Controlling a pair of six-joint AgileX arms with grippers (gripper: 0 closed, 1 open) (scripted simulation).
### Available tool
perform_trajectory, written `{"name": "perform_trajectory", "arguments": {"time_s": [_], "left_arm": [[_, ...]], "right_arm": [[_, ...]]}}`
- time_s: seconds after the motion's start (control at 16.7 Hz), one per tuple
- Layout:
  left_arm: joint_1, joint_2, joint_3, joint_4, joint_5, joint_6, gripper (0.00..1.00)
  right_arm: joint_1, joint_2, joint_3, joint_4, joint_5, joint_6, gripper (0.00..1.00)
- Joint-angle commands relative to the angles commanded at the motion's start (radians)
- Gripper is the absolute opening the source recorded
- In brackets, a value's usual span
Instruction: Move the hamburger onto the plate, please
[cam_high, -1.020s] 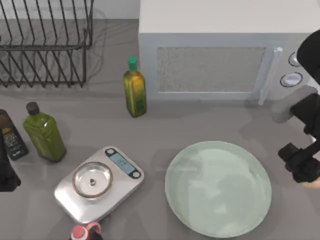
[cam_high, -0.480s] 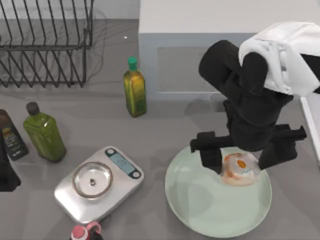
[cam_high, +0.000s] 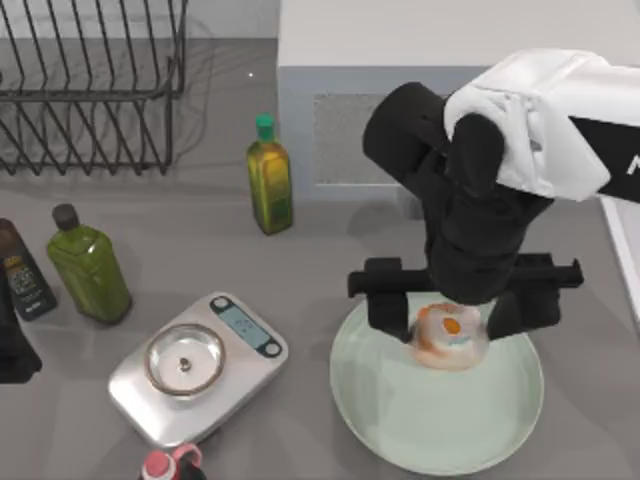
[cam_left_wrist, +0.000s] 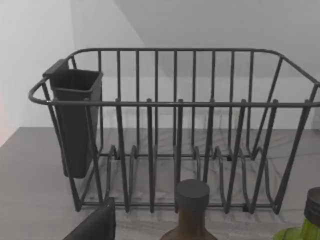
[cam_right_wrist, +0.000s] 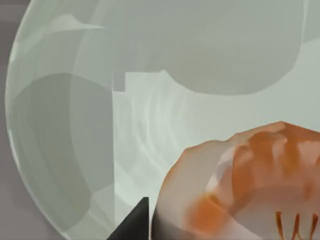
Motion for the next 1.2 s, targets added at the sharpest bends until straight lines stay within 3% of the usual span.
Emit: {"name": "perform_trajectory", "arguments": {"time_s": [0.78, 1.2], "left_arm": [[0.000, 0.000, 0.000, 0.000, 0.000, 0.000, 1.00], [0.000, 0.000, 0.000, 0.000, 0.000, 0.000, 1.00]], "right_arm": [[0.002, 0.054, -0.114, 0.168, 0.000, 0.003, 0.00], [0.002, 0.054, -0.114, 0.168, 0.000, 0.003, 0.53]]}}
